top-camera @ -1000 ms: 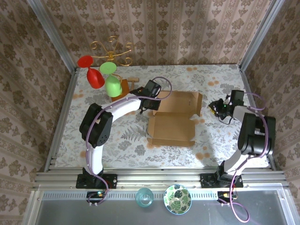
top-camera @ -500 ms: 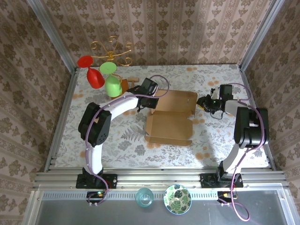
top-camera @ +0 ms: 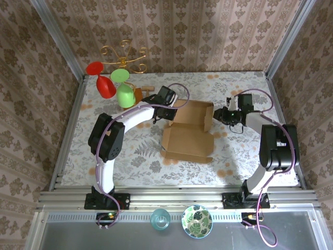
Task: Fold the paper box
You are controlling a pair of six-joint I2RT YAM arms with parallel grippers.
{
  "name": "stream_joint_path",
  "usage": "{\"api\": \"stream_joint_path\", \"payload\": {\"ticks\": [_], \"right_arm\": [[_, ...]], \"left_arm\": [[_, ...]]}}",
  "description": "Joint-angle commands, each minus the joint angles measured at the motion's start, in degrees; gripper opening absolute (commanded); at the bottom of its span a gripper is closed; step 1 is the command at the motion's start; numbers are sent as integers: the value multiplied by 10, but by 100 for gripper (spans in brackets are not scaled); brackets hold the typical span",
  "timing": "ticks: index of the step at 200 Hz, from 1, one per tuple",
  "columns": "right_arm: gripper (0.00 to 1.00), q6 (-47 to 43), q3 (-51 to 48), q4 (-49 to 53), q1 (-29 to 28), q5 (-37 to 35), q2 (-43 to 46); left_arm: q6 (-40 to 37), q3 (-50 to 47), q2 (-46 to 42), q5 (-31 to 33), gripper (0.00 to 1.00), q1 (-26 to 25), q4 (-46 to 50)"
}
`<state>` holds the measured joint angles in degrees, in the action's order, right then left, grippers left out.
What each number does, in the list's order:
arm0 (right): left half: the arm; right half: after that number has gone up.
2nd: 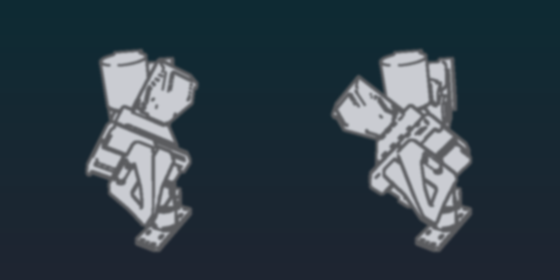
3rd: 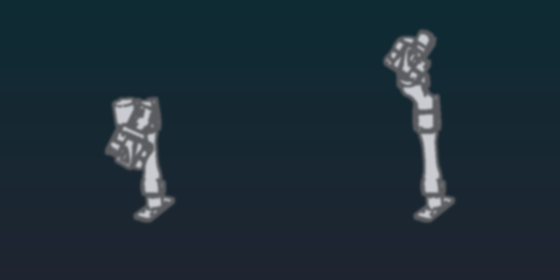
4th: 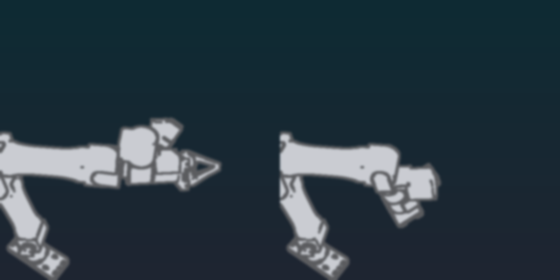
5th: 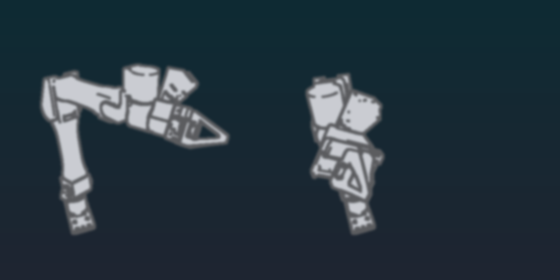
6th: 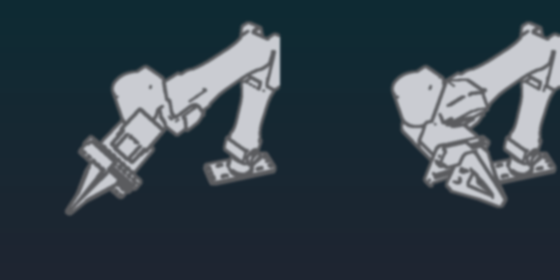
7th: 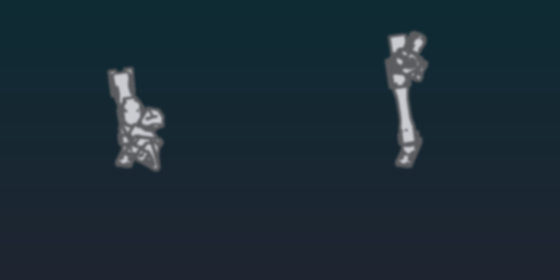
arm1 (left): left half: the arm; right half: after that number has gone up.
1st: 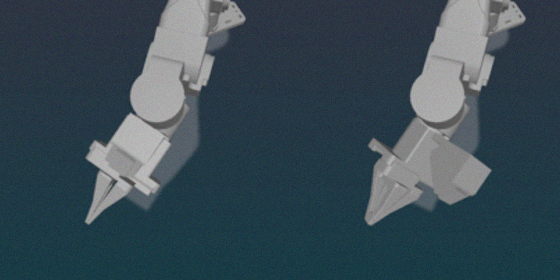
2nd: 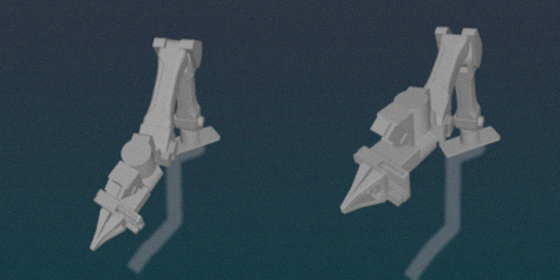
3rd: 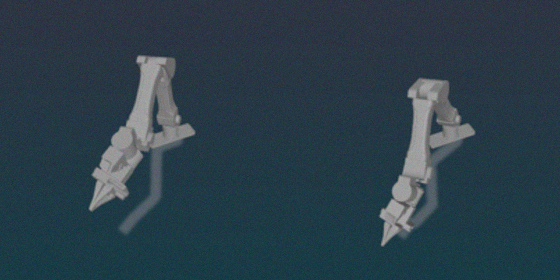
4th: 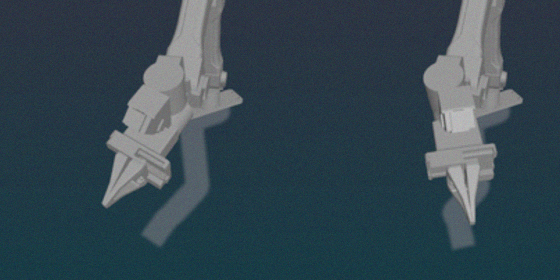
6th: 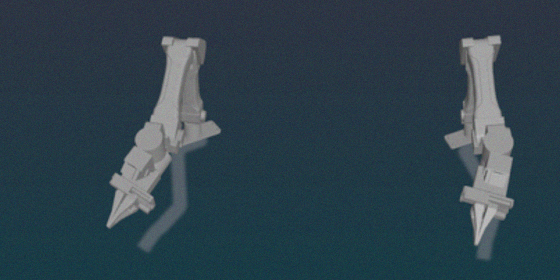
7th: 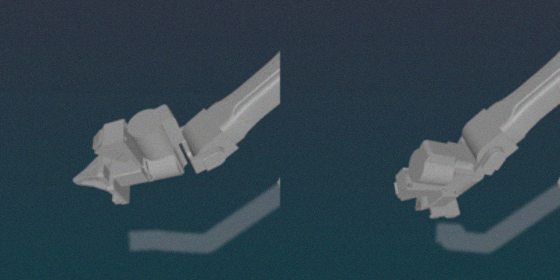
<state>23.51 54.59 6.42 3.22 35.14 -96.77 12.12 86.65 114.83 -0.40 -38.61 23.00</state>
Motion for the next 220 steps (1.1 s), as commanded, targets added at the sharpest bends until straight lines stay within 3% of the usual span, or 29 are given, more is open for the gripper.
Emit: {"api": "stream_joint_path", "payload": {"ticks": [1,89,220], "right_arm": [[23,-29,-6,11,-6,-20,26],[22,-68,-4,43,-33,-32,54],[25,-109,-8,50,-40,7,67]], "left_arm": [[-19,12,12,-15,0,1,18],[-20,18,16,-14,0,1,21],[-36,27,30,-21,0,6,33]]}}
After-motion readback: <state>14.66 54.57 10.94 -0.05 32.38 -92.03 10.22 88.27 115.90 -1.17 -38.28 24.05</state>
